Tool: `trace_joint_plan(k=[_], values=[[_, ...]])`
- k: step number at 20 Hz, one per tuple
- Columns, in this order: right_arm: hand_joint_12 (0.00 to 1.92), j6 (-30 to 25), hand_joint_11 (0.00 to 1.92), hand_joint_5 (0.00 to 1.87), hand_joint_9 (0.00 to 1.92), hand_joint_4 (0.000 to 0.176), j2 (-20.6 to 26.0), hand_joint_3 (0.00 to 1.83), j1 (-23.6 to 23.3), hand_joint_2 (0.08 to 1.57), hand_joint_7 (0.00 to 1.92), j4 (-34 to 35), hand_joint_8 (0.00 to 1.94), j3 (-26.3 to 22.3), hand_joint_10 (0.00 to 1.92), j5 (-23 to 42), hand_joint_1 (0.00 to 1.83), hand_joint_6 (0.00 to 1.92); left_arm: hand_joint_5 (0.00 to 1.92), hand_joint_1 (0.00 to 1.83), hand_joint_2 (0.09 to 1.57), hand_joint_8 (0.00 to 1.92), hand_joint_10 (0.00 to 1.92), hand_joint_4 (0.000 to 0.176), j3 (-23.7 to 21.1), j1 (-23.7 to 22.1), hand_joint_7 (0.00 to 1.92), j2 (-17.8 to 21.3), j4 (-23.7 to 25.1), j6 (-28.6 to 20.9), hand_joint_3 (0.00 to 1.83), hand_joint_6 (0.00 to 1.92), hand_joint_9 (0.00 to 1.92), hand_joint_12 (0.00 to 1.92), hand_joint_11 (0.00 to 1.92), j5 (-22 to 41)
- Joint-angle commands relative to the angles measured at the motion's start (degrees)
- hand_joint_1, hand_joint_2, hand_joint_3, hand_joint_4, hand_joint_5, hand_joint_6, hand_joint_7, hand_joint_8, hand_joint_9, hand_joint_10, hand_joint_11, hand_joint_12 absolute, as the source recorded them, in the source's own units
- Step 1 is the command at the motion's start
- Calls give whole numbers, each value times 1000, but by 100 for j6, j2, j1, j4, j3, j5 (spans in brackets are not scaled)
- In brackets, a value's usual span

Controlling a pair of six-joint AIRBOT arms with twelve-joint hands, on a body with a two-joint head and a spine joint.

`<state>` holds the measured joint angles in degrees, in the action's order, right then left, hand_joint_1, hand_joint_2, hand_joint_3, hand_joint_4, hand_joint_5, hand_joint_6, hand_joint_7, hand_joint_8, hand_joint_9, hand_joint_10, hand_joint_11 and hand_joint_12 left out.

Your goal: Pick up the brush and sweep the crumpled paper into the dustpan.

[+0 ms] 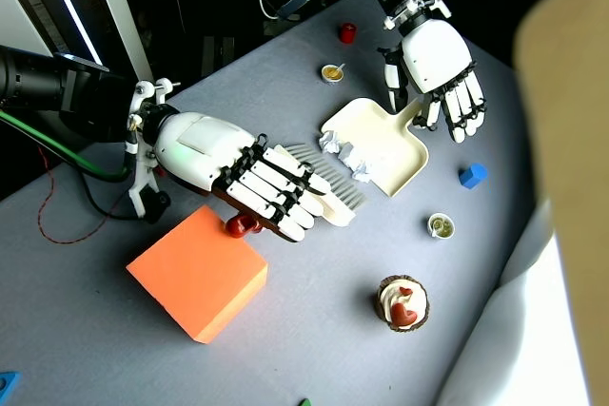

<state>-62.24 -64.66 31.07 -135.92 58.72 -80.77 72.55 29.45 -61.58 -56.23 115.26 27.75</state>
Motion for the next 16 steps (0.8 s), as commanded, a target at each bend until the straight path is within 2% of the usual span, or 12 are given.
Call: trace_joint_plan(k=[1,3,4,5,6,8,9,10,11,12,13,16], values=[[19,-44,219,245,199,0,-3,2,-57,944,155,-531,2,31,1,-476,1241,7,1026,1083,1097,4,4,30,44,-86,323,44,180,26,1,907,260,499,108,456],[16,-74,215,220,184,0,-73,0,-73,936,140,-531,1,151,0,-464,1225,1,1000,1076,1107,0,0,30,43,-86,283,45,156,26,2,949,216,491,72,459],[31,-74,251,243,188,0,-98,0,-93,933,151,-531,5,200,2,-455,1254,9,1011,1076,1104,2,2,38,43,-86,290,46,155,26,0,932,221,498,78,457],[34,-74,259,260,201,0,-110,0,-111,933,162,-531,8,224,7,-450,1254,15,995,1060,1110,2,2,67,43,-86,295,47,150,26,2,955,227,501,78,457],[38,-74,272,255,206,0,-135,0,-156,921,164,-531,8,262,8,-437,1241,10,1006,1087,1106,4,3,5,42,-84,307,47,136,26,0,939,233,504,76,460],[25,-75,246,246,190,0,-200,5,-224,948,156,-531,3,350,0,-421,1253,3,1008,1084,1106,3,5,14,39,-82,276,47,119,26,0,937,205,509,66,473],[33,-102,267,253,185,0,-249,15,-259,975,162,-532,4,430,0,-417,1266,6,1030,1084,1096,3,3,31,38,-79,282,48,113,26,0,901,208,510,67,484],[28,-164,258,252,181,0,-289,12,-279,972,162,-532,4,498,0,-408,1266,4,1032,1089,1094,1,1,19,37,-75,279,48,94,23,0,896,203,511,63,488],[41,-237,289,257,191,0,-325,12,-291,978,170,-532,6,568,4,-389,1257,6,1032,1082,1093,1,0,41,31,-70,269,49,91,15,0,896,176,489,12,509],[12,-315,223,250,178,0,-356,12,-298,983,164,-535,3,628,0,-358,1237,2,1026,1074,1095,2,3,57,27,-65,253,51,90,8,1,906,146,427,2,516],[8,-475,214,254,180,0,-397,7,-299,976,168,-537,3,712,2,-289,1248,3,1026,1073,1094,4,8,61,18,-53,255,56,85,-2,0,907,152,431,36,530],[18,-667,240,275,222,0,-549,9,-266,995,205,-537,13,931,14,-231,1268,8,1050,1096,1085,4,5,14,-24,0,284,91,73,-36,0,867,186,439,21,544]])
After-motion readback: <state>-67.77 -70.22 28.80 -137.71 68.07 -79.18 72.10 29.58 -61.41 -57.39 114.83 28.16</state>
